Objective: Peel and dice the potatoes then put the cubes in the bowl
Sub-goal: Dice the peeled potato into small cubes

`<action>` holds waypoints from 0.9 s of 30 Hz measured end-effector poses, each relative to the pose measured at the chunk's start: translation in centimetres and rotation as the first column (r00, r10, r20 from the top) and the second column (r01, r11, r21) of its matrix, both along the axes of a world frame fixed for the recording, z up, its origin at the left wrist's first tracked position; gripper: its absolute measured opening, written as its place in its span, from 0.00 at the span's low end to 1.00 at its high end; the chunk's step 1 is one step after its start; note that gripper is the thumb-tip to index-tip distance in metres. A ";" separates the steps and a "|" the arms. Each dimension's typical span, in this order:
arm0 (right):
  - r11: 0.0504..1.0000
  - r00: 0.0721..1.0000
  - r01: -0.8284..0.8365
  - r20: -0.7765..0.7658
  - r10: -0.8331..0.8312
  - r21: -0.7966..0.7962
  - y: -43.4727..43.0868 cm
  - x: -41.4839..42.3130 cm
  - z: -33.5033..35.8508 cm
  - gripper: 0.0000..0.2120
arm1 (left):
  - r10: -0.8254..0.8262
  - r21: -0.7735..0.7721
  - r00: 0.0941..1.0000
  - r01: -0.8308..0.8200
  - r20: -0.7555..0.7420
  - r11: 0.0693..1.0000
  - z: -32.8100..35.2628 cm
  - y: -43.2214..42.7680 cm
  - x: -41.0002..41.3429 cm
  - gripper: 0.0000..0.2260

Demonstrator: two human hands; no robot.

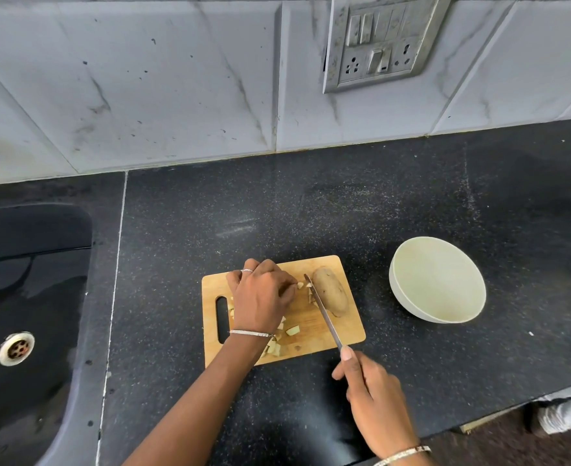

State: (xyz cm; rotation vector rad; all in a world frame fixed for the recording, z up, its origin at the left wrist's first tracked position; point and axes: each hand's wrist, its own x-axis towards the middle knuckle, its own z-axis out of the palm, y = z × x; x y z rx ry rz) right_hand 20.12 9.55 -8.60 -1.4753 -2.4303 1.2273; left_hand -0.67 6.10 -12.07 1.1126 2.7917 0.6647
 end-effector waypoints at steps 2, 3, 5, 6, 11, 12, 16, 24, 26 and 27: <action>1.000 1.000 -0.013 0.010 0.013 0.016 0.0 -0.3 0.0 0.25 | -0.002 -0.009 1.000 0.002 0.013 1.000 0.2 -0.1 -0.1 0.03; 0.999 1.000 -0.022 0.015 0.021 0.027 0.0 -0.5 0.0 0.25 | 0.001 -0.014 1.000 -0.001 0.018 1.000 0.3 -0.2 -0.2 0.04; 0.998 0.999 -0.038 0.036 0.036 0.046 0.1 -0.8 0.1 0.24 | 0.017 -0.024 1.000 -0.016 0.025 1.000 0.5 -0.2 -0.2 0.04; 0.997 0.998 -0.047 0.053 0.044 0.054 0.1 -0.9 0.1 0.23 | 0.029 -0.030 0.999 -0.028 0.024 0.999 0.5 -0.3 -0.1 0.04; 0.994 0.988 -0.095 0.125 0.088 0.050 0.0 -1.4 0.5 0.21 | 0.066 -0.064 0.997 -0.064 0.033 0.996 0.6 -0.5 0.1 0.03; 0.993 0.986 -0.110 0.133 0.103 0.041 0.0 -1.4 0.6 0.21 | 0.065 -0.068 0.997 -0.063 0.038 0.996 0.6 -0.4 0.1 0.04; 0.992 0.983 -0.124 0.138 0.120 0.022 -0.1 -1.3 1.0 0.20 | 0.068 -0.071 0.997 -0.065 0.040 0.995 0.6 -0.3 0.2 0.04; 0.994 0.989 -0.105 0.105 0.101 0.029 0.1 -1.3 1.2 0.21 | 0.083 -0.060 0.996 -0.081 0.033 0.995 0.5 -0.4 0.3 0.04; 0.991 0.984 -0.135 0.118 0.131 0.020 0.0 -1.4 1.0 0.21 | 0.090 -0.052 0.995 -0.088 0.034 0.995 0.5 -0.4 0.3 0.04; 0.989 0.982 -0.144 0.123 0.141 0.018 0.0 -1.5 0.9 0.21 | 0.094 -0.048 0.995 -0.092 0.034 0.995 0.5 -0.3 0.4 0.04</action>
